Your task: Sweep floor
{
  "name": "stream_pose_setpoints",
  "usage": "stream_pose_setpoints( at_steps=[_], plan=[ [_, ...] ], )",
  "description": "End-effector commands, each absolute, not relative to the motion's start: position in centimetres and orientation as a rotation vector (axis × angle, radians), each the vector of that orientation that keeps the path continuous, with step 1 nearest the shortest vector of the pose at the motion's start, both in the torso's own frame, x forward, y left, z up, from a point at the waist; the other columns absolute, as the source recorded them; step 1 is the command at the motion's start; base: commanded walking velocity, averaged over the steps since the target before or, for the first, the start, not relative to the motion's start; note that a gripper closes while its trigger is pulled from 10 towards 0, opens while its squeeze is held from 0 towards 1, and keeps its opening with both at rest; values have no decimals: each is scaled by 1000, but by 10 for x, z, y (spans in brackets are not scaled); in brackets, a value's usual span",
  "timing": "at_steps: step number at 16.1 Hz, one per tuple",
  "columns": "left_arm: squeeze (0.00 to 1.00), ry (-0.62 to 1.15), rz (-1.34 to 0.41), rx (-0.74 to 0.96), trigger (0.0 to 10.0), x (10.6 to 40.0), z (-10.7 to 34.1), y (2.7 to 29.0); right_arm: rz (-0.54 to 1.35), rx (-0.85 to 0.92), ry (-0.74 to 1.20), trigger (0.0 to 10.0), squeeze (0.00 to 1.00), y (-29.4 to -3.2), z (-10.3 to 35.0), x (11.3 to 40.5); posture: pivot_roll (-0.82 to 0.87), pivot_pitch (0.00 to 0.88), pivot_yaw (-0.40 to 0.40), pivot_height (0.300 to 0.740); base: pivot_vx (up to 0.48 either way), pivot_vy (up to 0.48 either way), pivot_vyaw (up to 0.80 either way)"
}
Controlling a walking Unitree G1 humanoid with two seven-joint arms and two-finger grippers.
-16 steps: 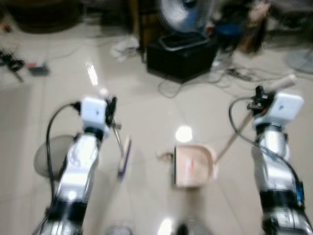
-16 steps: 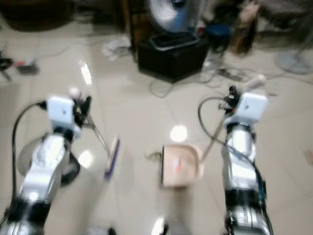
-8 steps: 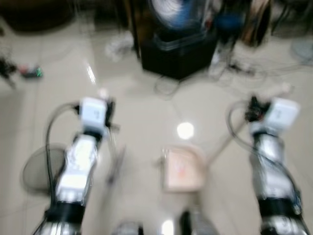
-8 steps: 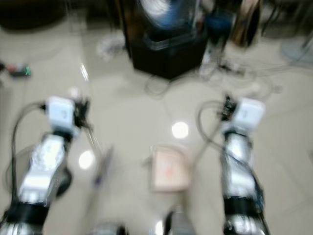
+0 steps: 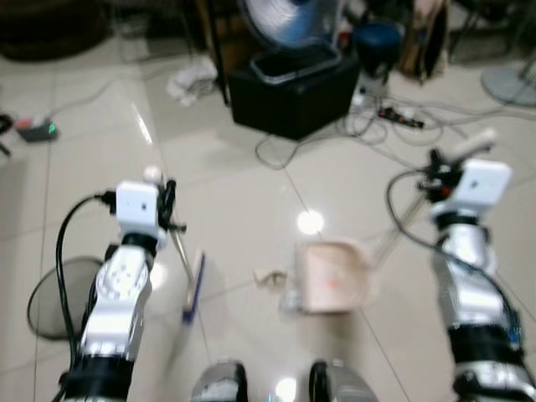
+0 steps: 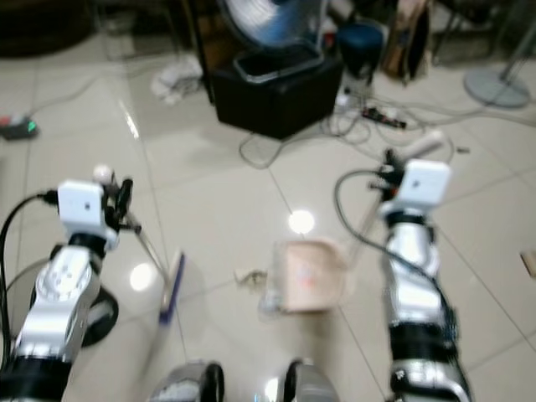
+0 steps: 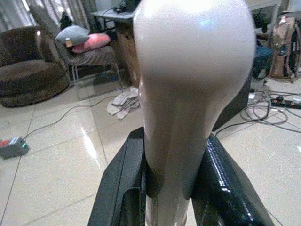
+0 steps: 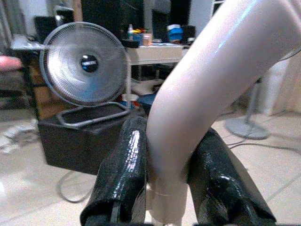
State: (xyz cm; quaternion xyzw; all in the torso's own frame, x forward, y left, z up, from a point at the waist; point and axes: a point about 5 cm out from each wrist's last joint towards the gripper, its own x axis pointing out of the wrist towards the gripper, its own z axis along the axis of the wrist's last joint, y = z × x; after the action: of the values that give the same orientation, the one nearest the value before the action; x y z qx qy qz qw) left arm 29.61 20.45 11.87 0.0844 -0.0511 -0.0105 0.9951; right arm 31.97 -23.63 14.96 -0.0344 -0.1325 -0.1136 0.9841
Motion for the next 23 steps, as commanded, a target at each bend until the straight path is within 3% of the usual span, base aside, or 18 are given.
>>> stream_pose_setpoints(
  at_steps=[1, 5, 8, 15, 23],
  plan=[
    [0, -148, -20, 206, 10000, 298, 125, 205, -248, -55, -321, 10000, 0, -240, 158, 321, -4, 163, 37, 740, 0, 0, 0],
    [0, -131, -43, 211, 10000, 304, 122, 202, -205, -16, -275, 10000, 0, -242, 142, 323, -16, 170, 46, 740, 0, 0, 0],
    [0, -145, -65, 210, 10000, 308, 125, 200, -171, -85, -241, 10000, 0, -240, 130, 328, -22, 178, 61, 740, 0, 0, 0],
    [0, -171, -63, 199, 10000, 312, 132, 203, -163, -165, -268, 10000, 0, -247, 138, 340, -7, 202, 66, 740, 0, 0, 0],
    [0, -239, -134, 167, 10000, 307, 150, 197, -218, -149, -335, 10000, 0, -274, 149, 336, 30, 340, 103, 740, 0, 0, 0]
  ],
)
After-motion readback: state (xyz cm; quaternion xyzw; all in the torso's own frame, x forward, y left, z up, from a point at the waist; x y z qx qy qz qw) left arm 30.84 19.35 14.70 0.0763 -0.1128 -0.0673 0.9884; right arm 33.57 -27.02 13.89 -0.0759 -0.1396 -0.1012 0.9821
